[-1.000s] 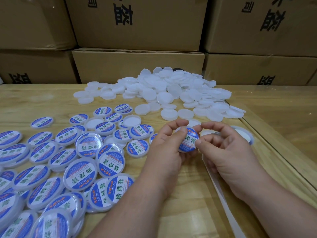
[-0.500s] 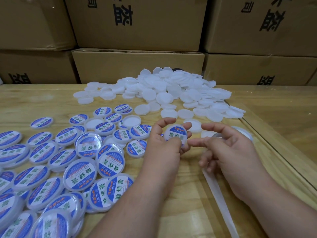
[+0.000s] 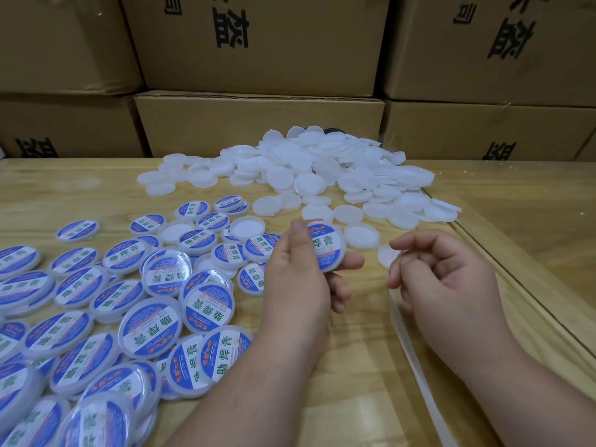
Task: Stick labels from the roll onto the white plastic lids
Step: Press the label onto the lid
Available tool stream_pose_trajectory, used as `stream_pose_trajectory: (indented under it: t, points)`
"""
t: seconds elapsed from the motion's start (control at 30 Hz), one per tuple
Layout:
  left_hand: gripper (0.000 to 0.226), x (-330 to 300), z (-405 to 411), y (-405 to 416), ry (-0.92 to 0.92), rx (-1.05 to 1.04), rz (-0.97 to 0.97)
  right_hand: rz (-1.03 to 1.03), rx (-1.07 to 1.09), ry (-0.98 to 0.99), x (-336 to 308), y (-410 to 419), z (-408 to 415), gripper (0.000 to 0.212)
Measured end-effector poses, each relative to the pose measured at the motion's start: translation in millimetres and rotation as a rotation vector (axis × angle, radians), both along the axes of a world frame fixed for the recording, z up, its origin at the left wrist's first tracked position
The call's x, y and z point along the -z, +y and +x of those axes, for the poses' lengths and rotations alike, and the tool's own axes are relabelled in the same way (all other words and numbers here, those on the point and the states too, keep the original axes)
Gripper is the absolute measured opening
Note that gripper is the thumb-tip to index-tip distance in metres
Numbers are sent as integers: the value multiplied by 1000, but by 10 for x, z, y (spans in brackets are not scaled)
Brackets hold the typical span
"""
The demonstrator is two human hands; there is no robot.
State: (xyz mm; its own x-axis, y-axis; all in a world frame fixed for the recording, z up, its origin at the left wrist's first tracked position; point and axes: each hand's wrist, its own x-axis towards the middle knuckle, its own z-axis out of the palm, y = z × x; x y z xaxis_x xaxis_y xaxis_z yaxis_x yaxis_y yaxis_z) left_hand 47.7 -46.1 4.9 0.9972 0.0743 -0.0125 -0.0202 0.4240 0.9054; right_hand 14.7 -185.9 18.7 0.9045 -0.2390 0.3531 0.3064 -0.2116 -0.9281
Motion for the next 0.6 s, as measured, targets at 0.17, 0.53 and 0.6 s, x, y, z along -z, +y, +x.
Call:
stream_pose_trajectory:
  t: [0.17, 0.53, 0.6]
  points:
    - [18, 15, 0, -19, -3, -18, -8, -7, 6, 0, -6, 10, -10, 31]
    - [69, -93, -12, 41, 3, -249, -240, -65, 8, 24, 33, -20, 9, 41]
    - [62, -89, -26, 72, -18, -274, -190, -71, 10, 33, 39, -15, 16, 38]
